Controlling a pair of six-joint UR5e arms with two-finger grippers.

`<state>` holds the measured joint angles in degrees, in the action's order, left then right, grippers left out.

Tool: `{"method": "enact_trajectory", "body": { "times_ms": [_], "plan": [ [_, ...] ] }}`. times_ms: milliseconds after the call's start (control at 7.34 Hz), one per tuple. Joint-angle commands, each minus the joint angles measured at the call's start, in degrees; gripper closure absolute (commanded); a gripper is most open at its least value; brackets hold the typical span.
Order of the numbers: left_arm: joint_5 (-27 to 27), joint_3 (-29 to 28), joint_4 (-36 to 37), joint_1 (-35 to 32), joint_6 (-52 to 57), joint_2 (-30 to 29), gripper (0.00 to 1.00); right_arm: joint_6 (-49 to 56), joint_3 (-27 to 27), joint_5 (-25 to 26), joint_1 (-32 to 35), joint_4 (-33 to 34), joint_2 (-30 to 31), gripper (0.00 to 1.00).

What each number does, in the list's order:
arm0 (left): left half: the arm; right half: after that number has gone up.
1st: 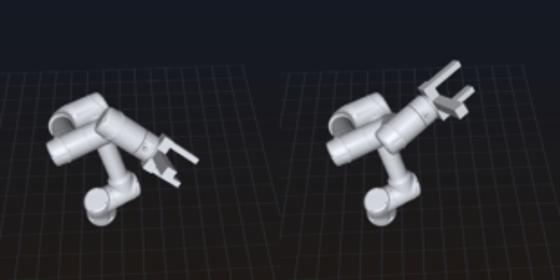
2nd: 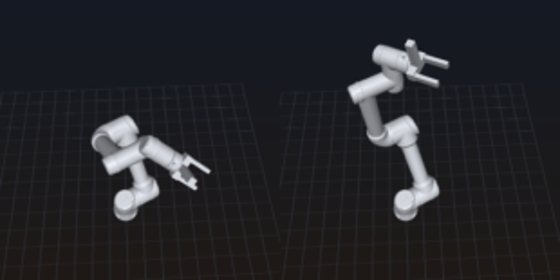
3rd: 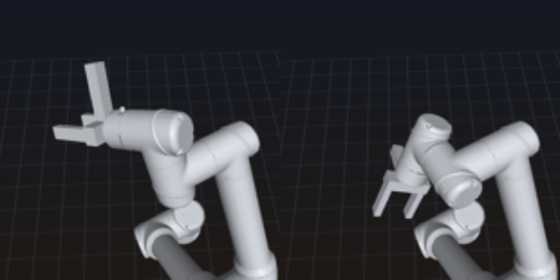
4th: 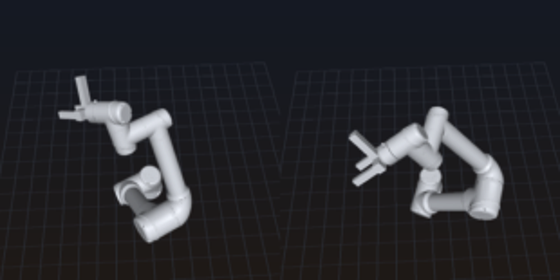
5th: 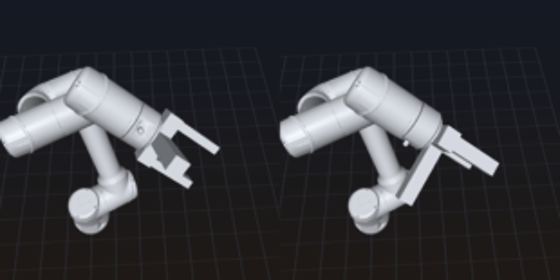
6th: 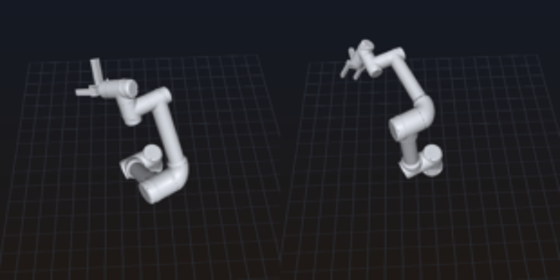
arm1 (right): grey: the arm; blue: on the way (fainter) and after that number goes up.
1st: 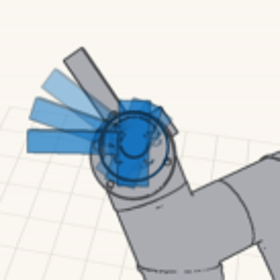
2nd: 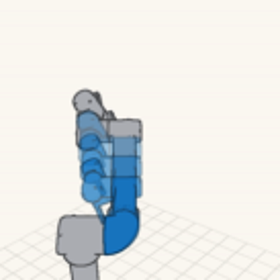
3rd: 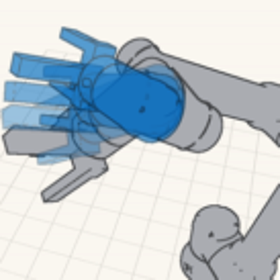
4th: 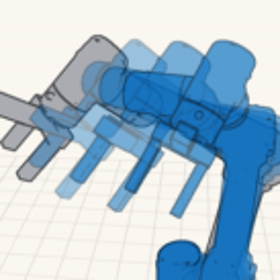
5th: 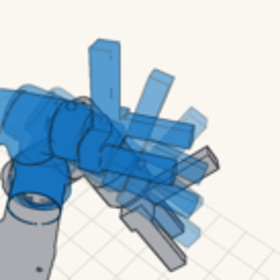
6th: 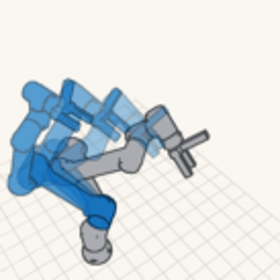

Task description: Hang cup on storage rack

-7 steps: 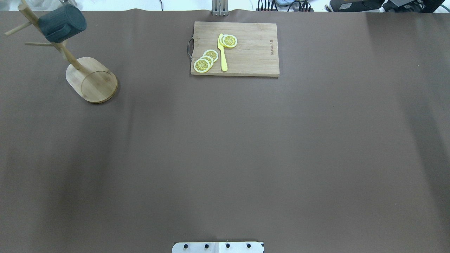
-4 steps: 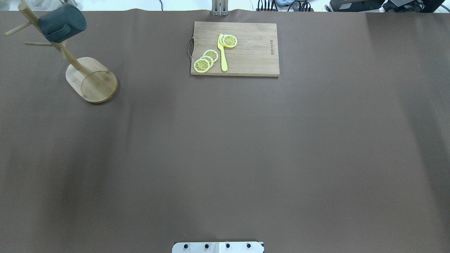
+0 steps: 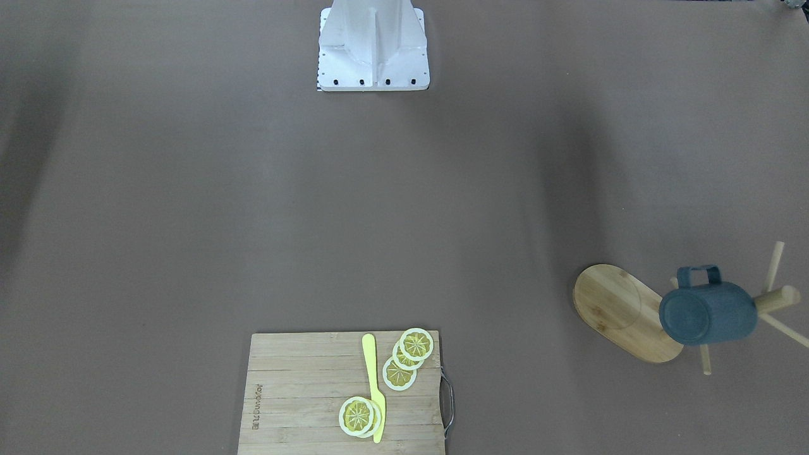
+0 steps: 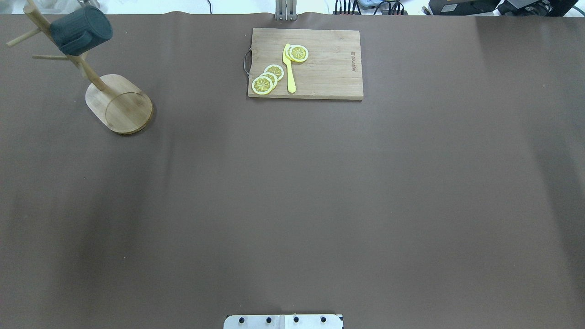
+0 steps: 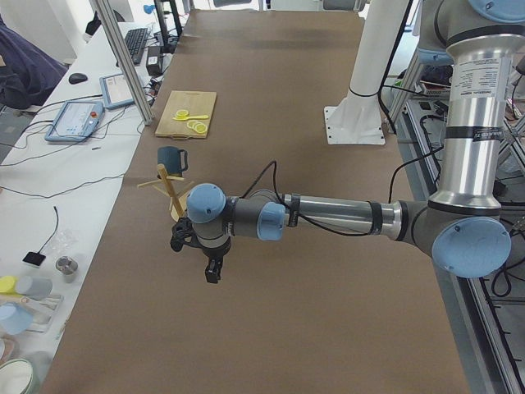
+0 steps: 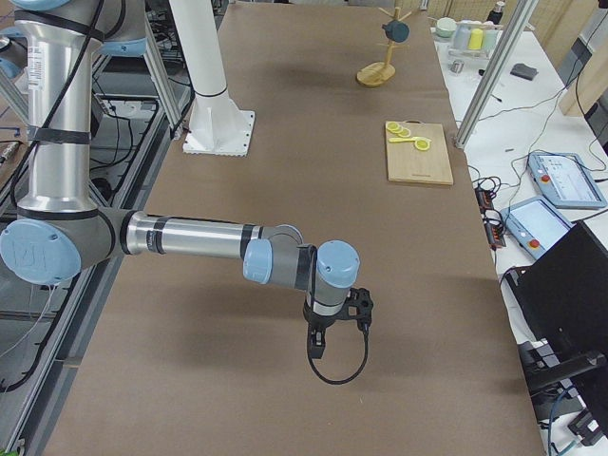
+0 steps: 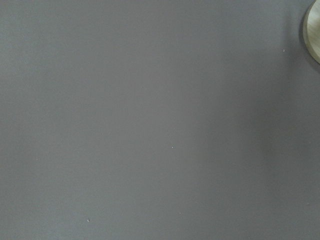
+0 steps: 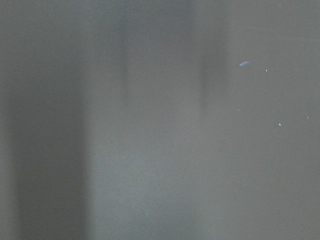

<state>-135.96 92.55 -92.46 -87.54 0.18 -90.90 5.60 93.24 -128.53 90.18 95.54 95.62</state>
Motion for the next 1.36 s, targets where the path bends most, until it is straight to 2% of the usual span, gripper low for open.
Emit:
{"method": "enact_trajectory", "body": {
  "times_ms": [0,1226],
  "plan": [
    [0.0,0.0,0.0,0.0,0.0,0.1,0.01,0.1,0.2,0.0,0.0,0.0,-0.1,0.0],
    [0.1,0.1,0.0,0.0,0.0,0.1,0.01,0.1,1.9,0.0,0.0,0.0,-0.4,0.0]
  ]
}}
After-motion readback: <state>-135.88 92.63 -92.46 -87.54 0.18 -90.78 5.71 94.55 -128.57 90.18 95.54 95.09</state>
